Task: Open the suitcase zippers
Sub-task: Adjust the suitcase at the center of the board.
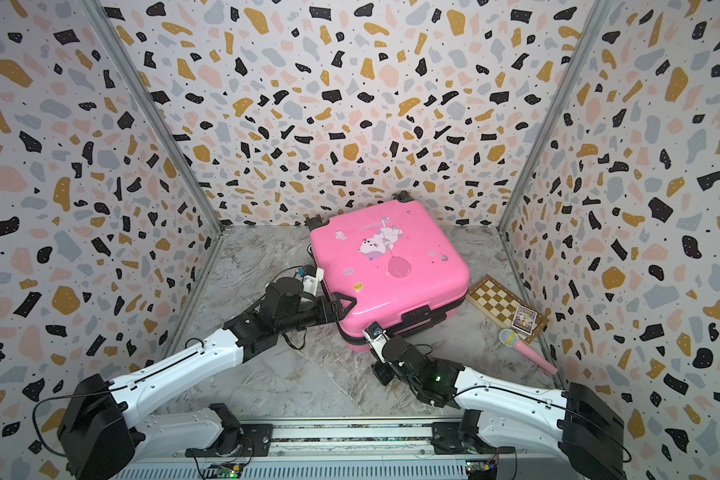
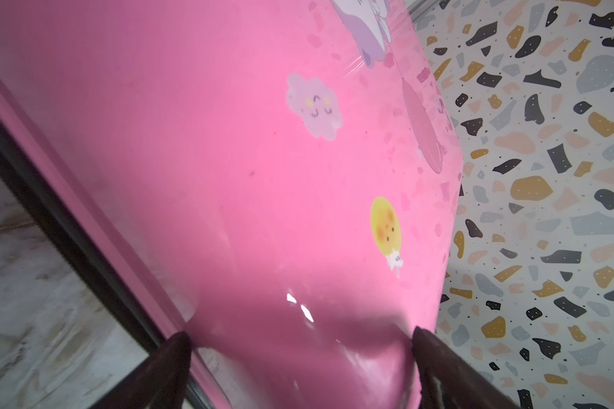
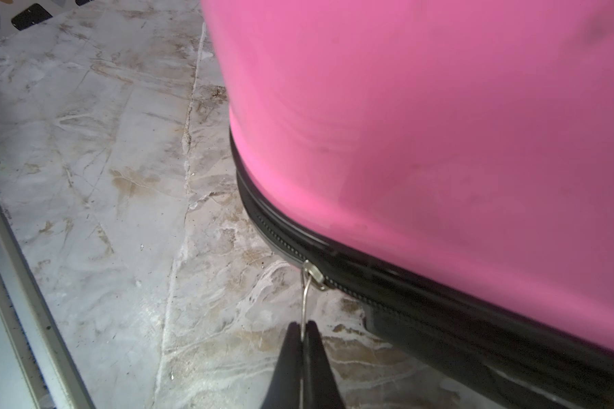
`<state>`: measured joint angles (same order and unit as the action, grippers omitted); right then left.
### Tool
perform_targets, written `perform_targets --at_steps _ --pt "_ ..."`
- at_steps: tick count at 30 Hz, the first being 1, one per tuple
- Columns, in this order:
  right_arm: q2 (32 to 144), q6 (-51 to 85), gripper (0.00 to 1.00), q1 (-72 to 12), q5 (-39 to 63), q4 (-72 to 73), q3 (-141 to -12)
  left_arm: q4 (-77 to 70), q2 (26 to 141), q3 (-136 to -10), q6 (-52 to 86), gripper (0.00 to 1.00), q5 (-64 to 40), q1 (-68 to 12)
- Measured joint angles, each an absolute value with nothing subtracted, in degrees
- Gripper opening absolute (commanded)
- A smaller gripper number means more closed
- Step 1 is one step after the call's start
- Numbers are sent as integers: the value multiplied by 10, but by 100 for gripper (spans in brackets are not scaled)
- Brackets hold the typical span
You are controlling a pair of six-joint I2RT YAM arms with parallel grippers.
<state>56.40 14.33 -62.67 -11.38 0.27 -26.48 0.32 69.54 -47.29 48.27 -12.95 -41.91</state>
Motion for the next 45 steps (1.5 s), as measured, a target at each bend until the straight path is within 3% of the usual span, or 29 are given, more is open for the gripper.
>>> perform_targets --at_steps 9,26,33,40,45 --pt "494 143 0 -627 -105 1 -243 4 696 -471 487 95 -147 -433" --pt "545 146 0 -651 -114 63 -243 -5 692 -462 491 97 -156 -436" --pt "547 152 0 -658 -121 71 -243 77 653 -492 444 99 -143 -433" --pt "526 161 0 -662 -126 71 -236 153 613 -583 396 99 -161 -280" --pt "499 173 0 -677 -139 66 -220 154 668 -639 390 99 -210 -153"
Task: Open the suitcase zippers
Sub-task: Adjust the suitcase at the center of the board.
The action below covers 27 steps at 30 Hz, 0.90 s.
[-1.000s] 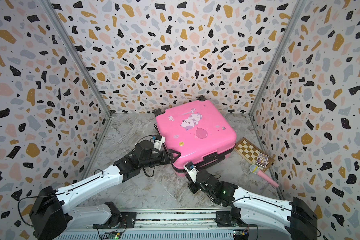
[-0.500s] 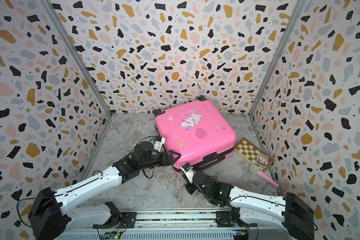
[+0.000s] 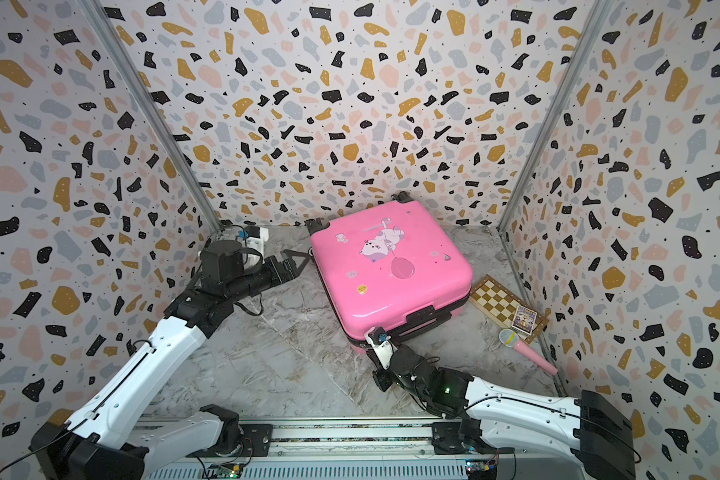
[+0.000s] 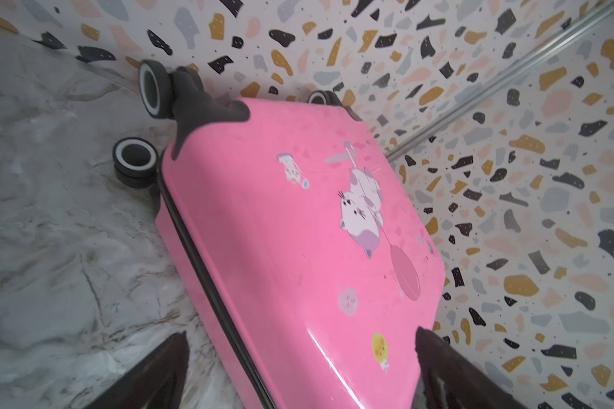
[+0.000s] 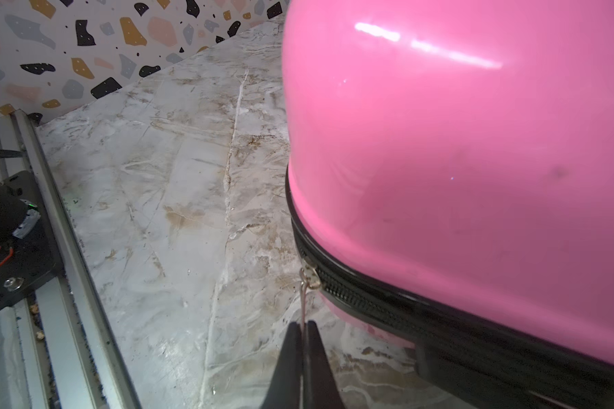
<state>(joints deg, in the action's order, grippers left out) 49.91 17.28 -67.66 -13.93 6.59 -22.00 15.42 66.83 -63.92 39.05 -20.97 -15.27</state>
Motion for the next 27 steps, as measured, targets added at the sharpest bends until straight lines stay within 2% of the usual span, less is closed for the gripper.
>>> perform_targets --at_steps 4,9,16,21,27 --pt "466 189 0 -695 -153 47 -207 123 759 -668 409 99 -264 -83" --pt "418 213 0 -716 -167 14 -193 64 889 -697 452 99 -326 -43" --pt "368 234 0 -725 -175 -21 -179 -62 1064 -771 568 99 -413 -38" --pt "367 238 0 -727 -177 -25 -179 -144 1140 -809 647 99 -449 -40" --pt "371 242 0 -728 -178 -24 -179 -188 1180 -834 693 89 -462 -48"
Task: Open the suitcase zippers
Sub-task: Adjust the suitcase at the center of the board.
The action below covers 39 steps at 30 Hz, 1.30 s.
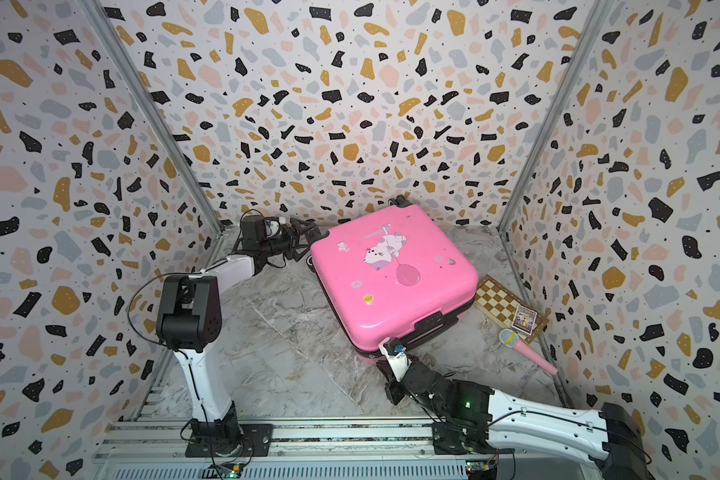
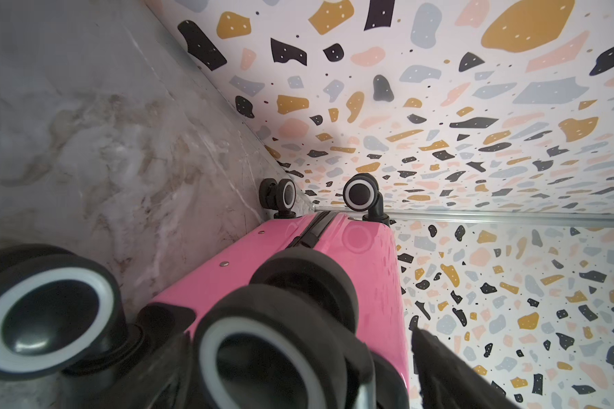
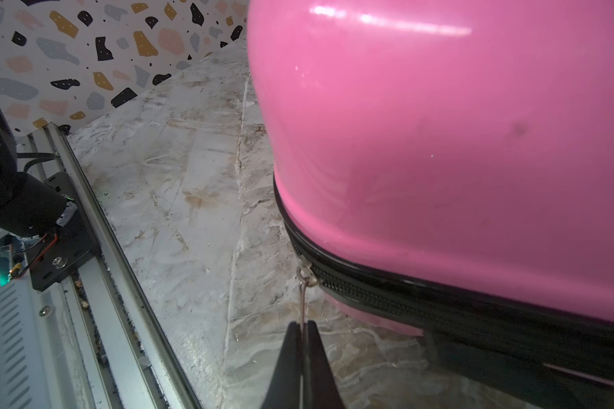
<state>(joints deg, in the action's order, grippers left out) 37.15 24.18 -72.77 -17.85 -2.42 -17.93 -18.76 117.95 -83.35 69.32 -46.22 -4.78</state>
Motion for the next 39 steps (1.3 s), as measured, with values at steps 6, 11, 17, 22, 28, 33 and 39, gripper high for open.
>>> perform_targets --at_steps 6,11,17,22,28,33,39 --pt "371 242 0 -728 -179 -25 -179 -236 1211 -843 734 65 -464 -59" --pt "372 242 0 -729 -181 -28 -180 -279 1206 -818 758 53 -453 -53" --pt "370 244 0 -733 -178 -44 -180 -319 1153 -730 767 50 -443 -29" --pt "363 246 0 -735 -178 -62 -183 -336 1077 -626 766 49 -439 11" --pt "364 247 0 -736 -178 -73 -189 -352 970 -496 765 49 -426 72" --pt "368 243 0 -738 -174 -77 -190 -335 890 -424 753 49 -393 97" --pt "371 221 0 -754 -175 -73 -190 -288 830 -393 737 48 -358 105"
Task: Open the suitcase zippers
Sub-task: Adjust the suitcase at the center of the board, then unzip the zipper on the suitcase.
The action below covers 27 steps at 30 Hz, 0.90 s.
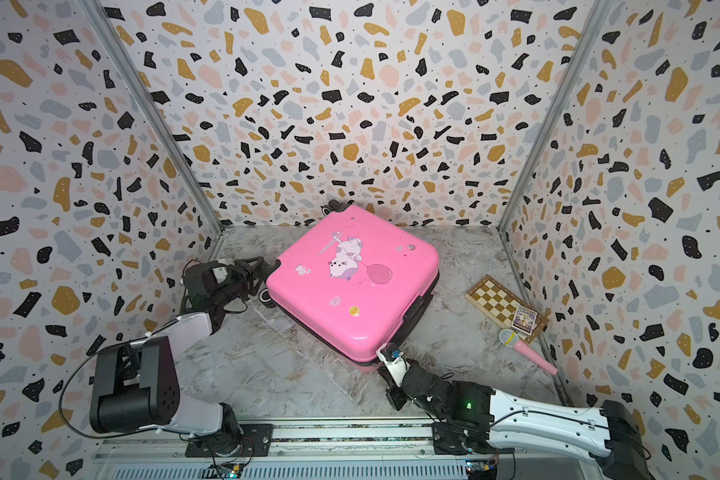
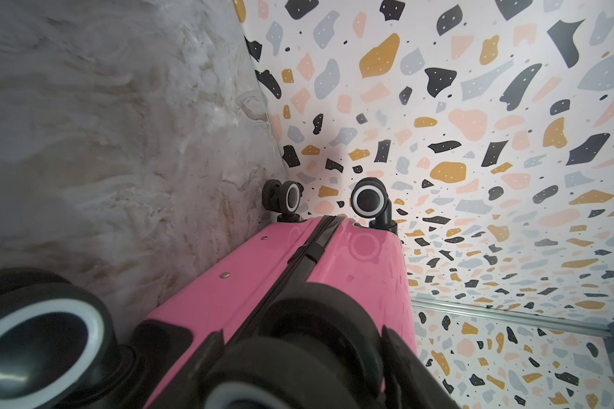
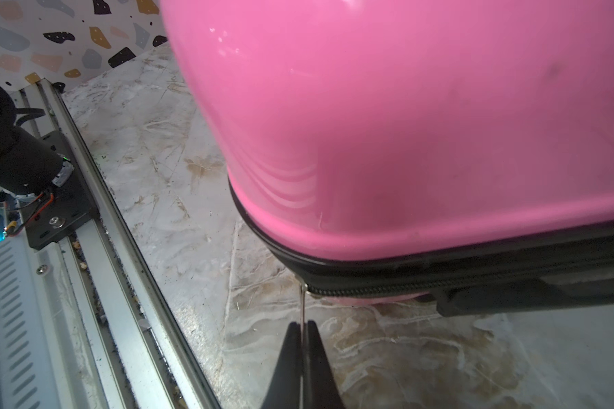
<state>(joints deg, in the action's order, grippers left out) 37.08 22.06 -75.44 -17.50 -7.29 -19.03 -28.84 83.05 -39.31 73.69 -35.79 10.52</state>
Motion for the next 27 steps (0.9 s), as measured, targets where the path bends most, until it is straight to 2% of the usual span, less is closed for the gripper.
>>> perform_targets --at_steps 11,27 --pt "400 165 0 -790 -150 -38 -195 -274 821 -392 726 48 -347 108" --pt "528 162 0 -792 -111 -35 -274 -274 794 -371 720 47 -313 107"
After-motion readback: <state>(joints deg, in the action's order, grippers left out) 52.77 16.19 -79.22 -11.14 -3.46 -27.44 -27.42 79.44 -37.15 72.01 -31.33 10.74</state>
